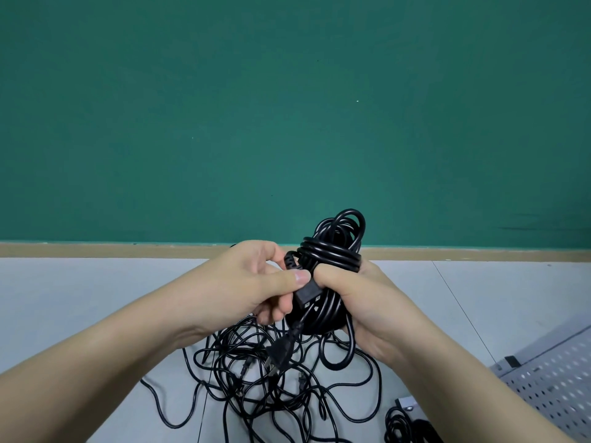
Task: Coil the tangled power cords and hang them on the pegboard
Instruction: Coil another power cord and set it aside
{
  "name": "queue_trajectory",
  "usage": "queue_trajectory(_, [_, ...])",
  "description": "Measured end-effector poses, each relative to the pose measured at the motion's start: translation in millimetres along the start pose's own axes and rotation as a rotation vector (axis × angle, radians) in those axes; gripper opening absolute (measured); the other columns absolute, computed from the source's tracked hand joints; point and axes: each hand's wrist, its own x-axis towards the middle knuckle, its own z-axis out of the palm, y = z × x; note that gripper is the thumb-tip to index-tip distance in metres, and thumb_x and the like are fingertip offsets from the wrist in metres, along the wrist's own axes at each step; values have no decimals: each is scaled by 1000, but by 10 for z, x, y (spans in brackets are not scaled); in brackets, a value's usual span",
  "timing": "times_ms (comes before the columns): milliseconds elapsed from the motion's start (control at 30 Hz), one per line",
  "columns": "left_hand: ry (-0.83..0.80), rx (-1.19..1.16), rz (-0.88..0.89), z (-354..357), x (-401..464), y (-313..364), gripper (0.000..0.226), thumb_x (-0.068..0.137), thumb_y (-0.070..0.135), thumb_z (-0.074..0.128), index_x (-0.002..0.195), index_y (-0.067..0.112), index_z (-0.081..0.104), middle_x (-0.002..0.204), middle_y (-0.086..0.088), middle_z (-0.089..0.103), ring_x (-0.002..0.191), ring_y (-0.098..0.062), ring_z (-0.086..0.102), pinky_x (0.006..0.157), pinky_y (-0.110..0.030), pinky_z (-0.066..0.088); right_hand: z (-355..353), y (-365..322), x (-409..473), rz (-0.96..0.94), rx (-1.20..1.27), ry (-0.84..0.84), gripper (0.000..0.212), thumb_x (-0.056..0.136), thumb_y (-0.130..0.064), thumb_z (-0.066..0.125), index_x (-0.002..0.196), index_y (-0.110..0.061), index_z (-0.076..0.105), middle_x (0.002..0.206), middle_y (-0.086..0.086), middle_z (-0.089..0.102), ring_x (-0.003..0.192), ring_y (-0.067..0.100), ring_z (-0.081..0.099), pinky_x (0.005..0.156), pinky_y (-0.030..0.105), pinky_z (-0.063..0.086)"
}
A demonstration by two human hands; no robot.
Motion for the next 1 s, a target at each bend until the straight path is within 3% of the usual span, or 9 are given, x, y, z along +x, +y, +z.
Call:
queue_trajectory(167, [21, -22, 2, 58, 9, 0, 20, 99, 18, 63, 101, 1, 52, 59, -3, 62, 52, -14, 54, 51, -23, 44, -3, -40, -2, -26, -33, 58, 27, 83, 5, 57, 72, -16, 70, 76, 13, 69, 67, 25, 67, 62, 36, 54])
queue_trajectory(300, [85, 38, 37, 89, 9, -34, 33, 94, 17, 70, 103, 10, 39, 60, -7, 67, 53, -19, 58, 56, -32, 46, 3, 4, -14, -21, -27, 109, 18, 81, 4, 59, 78, -10, 69, 76, 15, 64, 68, 27, 64, 56, 34, 54])
queue_trajectory(433, [-63, 29, -29, 88, -15, -48, 48, 85, 23, 79, 106, 14, 36, 65, -10, 70, 56, -20, 59, 56, -28, 47, 4, 77, -66, 11, 14, 30, 14, 76, 1, 59, 82, -5, 71, 78, 19, 66, 72, 30, 65, 68, 40, 54])
queue_trajectory(500, [-116, 105, -44, 17, -16, -86, 66, 74, 38, 90, 111, 23, 37, 74, -10, 73, 65, -22, 63, 65, -34, 54, 18, 56, -111, -23, -42, -4, 17, 69, 0, 59, 74, -12, 70, 74, 12, 64, 68, 24, 62, 65, 37, 51])
queue_trajectory(567, [-138, 190, -31, -36, -16, -144, 71, 67, 49, 92, 116, 40, 42, 94, -12, 77, 81, -34, 69, 87, -55, 57, 27, 28, -153, -54, -106, -25, 31, 71, 7, 57, 67, -21, 70, 67, 3, 62, 61, 16, 57, 58, 29, 47])
queue_trajectory(667, [-188, 197, 32, -23, -46, -199, 73, 75, 41, 88, 131, 55, 42, 112, -9, 74, 102, -45, 67, 98, -63, 50, 20, 33, -157, -49, -126, -29, 29, 60, 1, 57, 79, -14, 72, 70, 8, 63, 61, 19, 57, 59, 33, 46])
queue_trajectory(800, [-240, 253, 79, 37, -104, -212, 63, 83, 49, 79, 137, 50, 44, 121, 1, 71, 111, -32, 67, 101, -58, 51, 61, 50, -192, 17, -86, 7, 18, 55, -1, 55, 68, -10, 61, 69, 13, 52, 62, 23, 49, 60, 36, 40])
queue_trajectory(900, [-251, 246, 60, 29, -106, -205, 63, 86, 52, 75, 139, 48, 42, 131, 15, 65, 126, -9, 61, 110, -45, 46, 78, 38, -219, 51, -8, -49, 26, 73, 11, 52, 63, -13, 59, 62, 6, 49, 54, 17, 49, 50, 28, 42])
queue_trajectory(1000, [-216, 194, 95, 47, -88, -176, 55, 87, 49, 73, 135, 43, 47, 123, 16, 67, 124, -9, 60, 112, -45, 45, 56, 40, -191, 100, 124, -103, 32, 82, 16, 41, 72, -6, 61, 61, 6, 54, 49, 15, 53, 46, 27, 46])
